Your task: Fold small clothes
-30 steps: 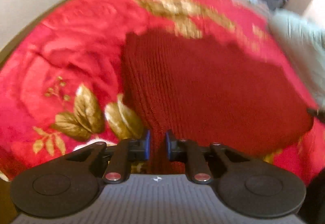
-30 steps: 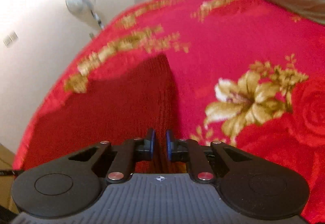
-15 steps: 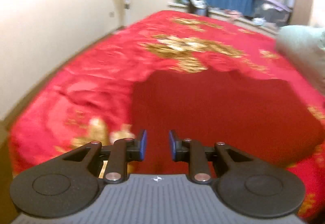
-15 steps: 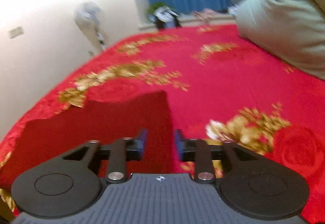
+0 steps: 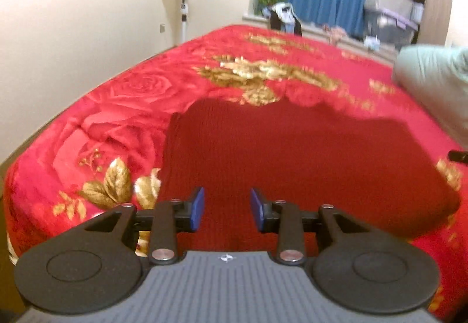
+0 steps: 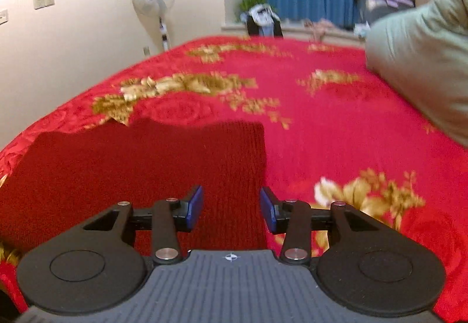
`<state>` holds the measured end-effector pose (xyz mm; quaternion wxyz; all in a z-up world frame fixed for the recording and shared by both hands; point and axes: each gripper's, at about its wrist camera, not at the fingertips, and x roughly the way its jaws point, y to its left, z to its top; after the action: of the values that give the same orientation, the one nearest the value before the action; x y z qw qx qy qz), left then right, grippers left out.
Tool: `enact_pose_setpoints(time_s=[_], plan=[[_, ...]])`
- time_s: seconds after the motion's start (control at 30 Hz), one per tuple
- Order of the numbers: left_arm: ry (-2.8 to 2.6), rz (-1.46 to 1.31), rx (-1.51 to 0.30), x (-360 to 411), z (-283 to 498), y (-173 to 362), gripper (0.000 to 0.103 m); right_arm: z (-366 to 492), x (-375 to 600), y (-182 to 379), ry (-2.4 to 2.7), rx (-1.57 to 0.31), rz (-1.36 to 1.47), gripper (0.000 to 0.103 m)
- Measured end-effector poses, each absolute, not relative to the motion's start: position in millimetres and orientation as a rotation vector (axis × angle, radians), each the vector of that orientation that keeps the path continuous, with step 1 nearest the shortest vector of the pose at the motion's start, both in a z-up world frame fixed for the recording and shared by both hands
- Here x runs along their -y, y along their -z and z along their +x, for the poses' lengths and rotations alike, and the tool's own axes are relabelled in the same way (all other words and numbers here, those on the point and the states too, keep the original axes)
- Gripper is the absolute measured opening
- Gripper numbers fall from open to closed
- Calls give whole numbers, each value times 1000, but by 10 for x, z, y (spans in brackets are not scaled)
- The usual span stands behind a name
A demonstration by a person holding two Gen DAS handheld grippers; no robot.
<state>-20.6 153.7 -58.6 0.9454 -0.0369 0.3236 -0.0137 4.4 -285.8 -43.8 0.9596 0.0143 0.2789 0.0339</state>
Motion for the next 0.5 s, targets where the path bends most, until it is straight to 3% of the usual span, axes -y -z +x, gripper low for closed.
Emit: enact_pose_setpoints(time_s=[0.5], plan=[[28, -341, -799, -1365, -367, 835, 47, 16, 2975, 251, -75, -509, 57, 47]])
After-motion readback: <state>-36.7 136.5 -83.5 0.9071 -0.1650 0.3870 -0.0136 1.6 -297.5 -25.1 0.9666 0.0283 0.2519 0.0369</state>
